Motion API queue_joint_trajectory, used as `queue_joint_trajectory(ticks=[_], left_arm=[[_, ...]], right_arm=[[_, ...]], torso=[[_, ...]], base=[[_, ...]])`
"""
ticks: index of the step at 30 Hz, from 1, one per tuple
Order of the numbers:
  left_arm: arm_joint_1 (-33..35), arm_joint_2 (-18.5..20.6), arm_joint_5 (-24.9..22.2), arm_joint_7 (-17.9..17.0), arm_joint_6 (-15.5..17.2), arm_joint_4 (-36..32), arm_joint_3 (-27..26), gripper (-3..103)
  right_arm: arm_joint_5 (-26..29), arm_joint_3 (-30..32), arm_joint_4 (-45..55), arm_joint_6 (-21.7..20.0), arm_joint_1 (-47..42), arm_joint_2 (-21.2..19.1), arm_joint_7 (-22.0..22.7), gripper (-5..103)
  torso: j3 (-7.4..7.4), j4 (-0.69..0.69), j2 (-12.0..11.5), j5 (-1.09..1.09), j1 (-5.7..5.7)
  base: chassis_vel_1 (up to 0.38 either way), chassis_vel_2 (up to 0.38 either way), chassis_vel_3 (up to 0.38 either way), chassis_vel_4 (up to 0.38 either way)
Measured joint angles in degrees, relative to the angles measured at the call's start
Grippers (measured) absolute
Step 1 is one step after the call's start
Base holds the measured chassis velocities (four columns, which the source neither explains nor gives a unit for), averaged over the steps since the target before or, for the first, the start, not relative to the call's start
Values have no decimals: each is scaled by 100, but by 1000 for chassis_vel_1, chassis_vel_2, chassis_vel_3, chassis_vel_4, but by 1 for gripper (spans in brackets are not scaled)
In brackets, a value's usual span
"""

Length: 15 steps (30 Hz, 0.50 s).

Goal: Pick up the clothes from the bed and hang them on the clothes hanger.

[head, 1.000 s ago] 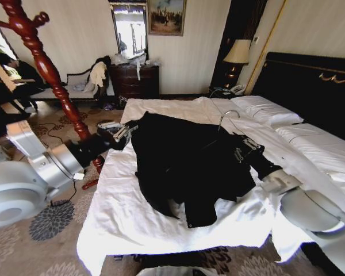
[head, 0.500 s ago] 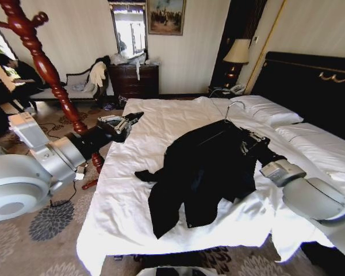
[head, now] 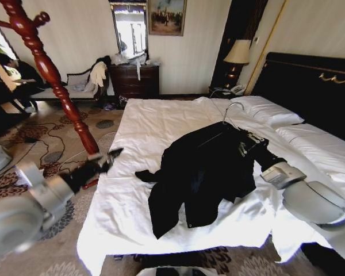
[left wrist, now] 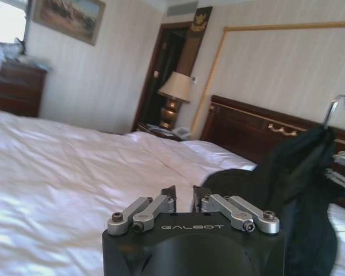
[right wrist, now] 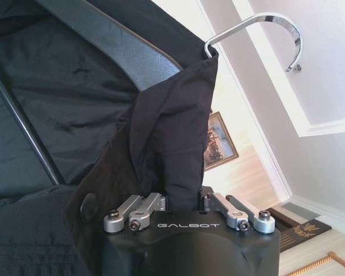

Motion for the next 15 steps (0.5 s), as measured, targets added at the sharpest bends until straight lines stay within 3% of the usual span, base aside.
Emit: queue_joint_trajectory(ticks=[3,4,6,10,13,15], left_arm=[[-133,49,163,185,2,-2,388,33],[-133,49,163,185,2,-2,388,33],[-108,20,431,276,-5,-3,361,45],[-2,-118,620,278,-50,-5,-181,56],[-138,-206,368,-19,-11,-8,-713,73],[-181,-208,558,-107,-9,-9,-762,73]], right_arm=[[-12,1,2,0,-10,43,-2,23],[-12,1,2,0,-10,43,-2,23],[-50,11,-26,3,-45,112,-2,23],[-131,16,-65,43,-111,233,-8,23],[-187,-1,-74,67,-86,283,-27,23],[-191,-3,-84,71,-66,282,-31,23]], torso=[[0,0,0,-1,0],[0,0,0,-1,0],[0,1,0,-2,0],[0,2,0,1,0],[0,3,0,0,0],[0,3,0,-1,0]], base=[[0,0,0,0],[0,0,0,0],[0,0,0,0],[0,0,0,0],[0,0,0,0],[0,0,0,0]])
